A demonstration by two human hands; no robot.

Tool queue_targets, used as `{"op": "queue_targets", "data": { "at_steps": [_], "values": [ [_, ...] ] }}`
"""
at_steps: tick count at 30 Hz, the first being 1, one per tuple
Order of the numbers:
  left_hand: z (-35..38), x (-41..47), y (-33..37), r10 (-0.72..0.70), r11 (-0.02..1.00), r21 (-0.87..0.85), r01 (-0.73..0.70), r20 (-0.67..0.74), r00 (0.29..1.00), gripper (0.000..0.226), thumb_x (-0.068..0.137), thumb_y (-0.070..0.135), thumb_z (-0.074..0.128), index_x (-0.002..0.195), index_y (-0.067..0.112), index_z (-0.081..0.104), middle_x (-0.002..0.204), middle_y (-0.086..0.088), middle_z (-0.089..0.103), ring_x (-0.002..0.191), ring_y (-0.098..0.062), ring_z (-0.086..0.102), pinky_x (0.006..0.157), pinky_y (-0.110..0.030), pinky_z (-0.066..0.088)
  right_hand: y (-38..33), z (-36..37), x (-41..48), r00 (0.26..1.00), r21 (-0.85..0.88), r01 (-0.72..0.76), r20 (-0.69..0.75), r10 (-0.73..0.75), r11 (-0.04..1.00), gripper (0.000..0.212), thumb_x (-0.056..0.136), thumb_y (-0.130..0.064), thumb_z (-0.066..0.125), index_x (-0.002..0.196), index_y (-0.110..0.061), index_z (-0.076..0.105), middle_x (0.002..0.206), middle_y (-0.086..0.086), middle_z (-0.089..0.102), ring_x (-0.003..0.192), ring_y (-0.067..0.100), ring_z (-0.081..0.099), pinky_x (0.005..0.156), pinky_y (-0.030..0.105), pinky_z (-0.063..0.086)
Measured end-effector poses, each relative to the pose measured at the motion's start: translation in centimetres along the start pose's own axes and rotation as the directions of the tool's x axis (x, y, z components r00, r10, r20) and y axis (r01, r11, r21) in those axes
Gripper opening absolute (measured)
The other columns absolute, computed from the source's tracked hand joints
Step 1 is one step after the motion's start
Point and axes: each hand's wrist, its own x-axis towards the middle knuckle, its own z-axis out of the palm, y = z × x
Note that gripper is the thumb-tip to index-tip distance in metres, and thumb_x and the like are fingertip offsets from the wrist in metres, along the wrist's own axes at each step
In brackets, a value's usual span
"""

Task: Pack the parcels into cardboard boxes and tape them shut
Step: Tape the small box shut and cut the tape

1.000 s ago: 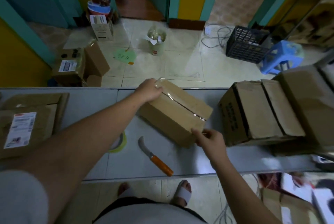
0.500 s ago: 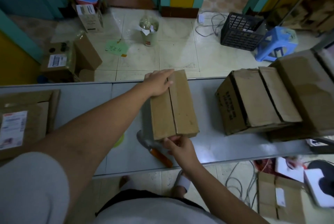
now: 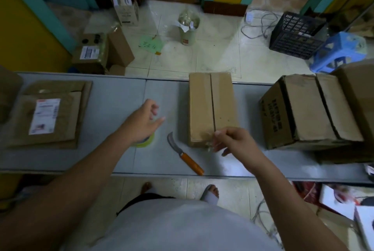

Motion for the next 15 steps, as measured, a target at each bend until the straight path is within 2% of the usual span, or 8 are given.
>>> {"op": "queue_targets", "data": {
  "at_steps": [2, 4, 6, 7, 9, 11, 13, 15],
  "values": [
    [-0.1, -2.8, -2.6, -0.044, 0.98, 0.199, 0.028, 0.078, 0.996, 0.06, 0.085, 0.059, 0.079, 0.124, 0.025, 0.047, 0.116, 0.007, 0.058, 0.099, -0.016, 0.061, 0.084, -0.038, 0.054, -0.6, 0.6, 0.8, 0.999, 0.018, 0.033, -0.013, -0.033, 0.999, 0.025, 0.104, -0.025, 0.062, 0.095, -0.007, 0.075, 0.085, 0.01, 0.078, 0.079, 0.029, 0.076, 0.073, 0.045, 0.06],
    [0.3, -4.0, -4.5, -0.064, 0.895, 0.446, -0.002, 0.132, 0.989, 0.073, 0.073, 0.071, 0.081, 0.118, 0.024, 0.05, 0.117, 0.004, 0.059, 0.102, -0.023, 0.062, 0.086, -0.039, 0.053, -1.4, 1.3, 1.5, 0.999, 0.044, 0.044, -0.005, -0.044, 0.998, 0.024, 0.103, -0.024, 0.063, 0.094, -0.005, 0.075, 0.082, 0.012, 0.077, 0.075, 0.028, 0.074, 0.074, 0.045, 0.059],
    [0.9, -4.4, -5.4, -0.036, 0.805, 0.591, -0.056, 0.143, 0.989, 0.065, 0.076, 0.061, 0.084, 0.117, 0.016, 0.061, 0.121, -0.008, 0.067, 0.112, -0.034, 0.064, 0.094, -0.04, 0.05, -2.1, 2.0, 2.0, 0.997, 0.044, 0.072, 0.015, -0.072, 0.996, 0.024, 0.103, -0.022, 0.064, 0.093, -0.002, 0.074, 0.082, 0.016, 0.076, 0.073, 0.029, 0.071, 0.073, 0.045, 0.059],
    [1.2, -4.5, -5.7, 0.008, 0.794, 0.603, -0.083, 0.127, 0.992, 0.054, 0.081, 0.049, 0.085, 0.115, 0.012, 0.067, 0.122, -0.015, 0.07, 0.115, -0.038, 0.065, 0.097, -0.041, 0.051, -2.5, 2.4, 2.2, 0.996, 0.035, 0.088, 0.021, -0.088, 0.996, 0.023, 0.103, -0.021, 0.064, 0.093, -0.003, 0.074, 0.082, 0.017, 0.076, 0.074, 0.029, 0.072, 0.072, 0.044, 0.059],
    [1.1, -4.9, -5.8, 0.055, 0.853, 0.519, -0.057, 0.019, 0.998, 0.031, 0.086, 0.035, 0.084, 0.105, 0.012, 0.076, 0.11, -0.021, 0.074, 0.103, -0.045, 0.069, 0.086, -0.043, 0.056, -3.2, 3.0, 2.7, 0.991, -0.01, 0.132, 0.009, -0.132, 0.991, 0.019, 0.102, -0.02, 0.066, 0.092, -0.007, 0.075, 0.081, 0.01, 0.077, 0.073, 0.024, 0.074, 0.069, 0.04, 0.06],
    [0.1, -5.6, -4.9, 0.087, 0.904, 0.426, -0.039, -0.094, 0.992, 0.024, 0.09, 0.039, 0.079, 0.101, 0.018, 0.075, 0.096, -0.017, 0.075, 0.087, -0.044, 0.067, 0.071, -0.039, 0.053, -3.7, 3.6, 3.3, 0.976, -0.124, 0.215, -0.012, -0.219, 0.969, 0.014, 0.1, -0.022, 0.068, 0.091, -0.016, 0.076, 0.08, 0.001, 0.077, 0.075, 0.013, 0.074, 0.071, 0.032, 0.058],
    [-0.9, -6.3, -3.2, 0.203, 0.913, 0.383, -0.143, -0.12, 0.972, 0.025, 0.093, 0.045, 0.071, 0.101, 0.021, 0.071, 0.094, -0.009, 0.074, 0.083, -0.038, 0.065, 0.069, -0.037, 0.05, -4.4, 4.4, 3.8, 0.945, -0.254, 0.322, 0.025, -0.326, 0.912, 0.006, 0.097, -0.026, 0.073, 0.099, -0.022, 0.076, 0.09, -0.007, 0.077, 0.086, 0.005, 0.071, 0.079, 0.027, 0.057],
    [-2.0, -7.0, -0.6, 0.338, 0.894, 0.348, -0.283, -0.108, 0.935, 0.02, 0.095, 0.045, 0.067, 0.102, 0.025, 0.067, 0.095, 0.0, 0.072, 0.085, -0.03, 0.063, 0.075, -0.038, 0.051, -5.5, 5.5, 3.9, 0.91, -0.305, 0.414, 0.127, -0.394, 0.858, 0.033, 0.093, -0.03, 0.077, 0.124, -0.02, 0.07, 0.118, -0.009, 0.072, 0.107, 0.002, 0.066, 0.092, 0.025, 0.055]
  ]
}}
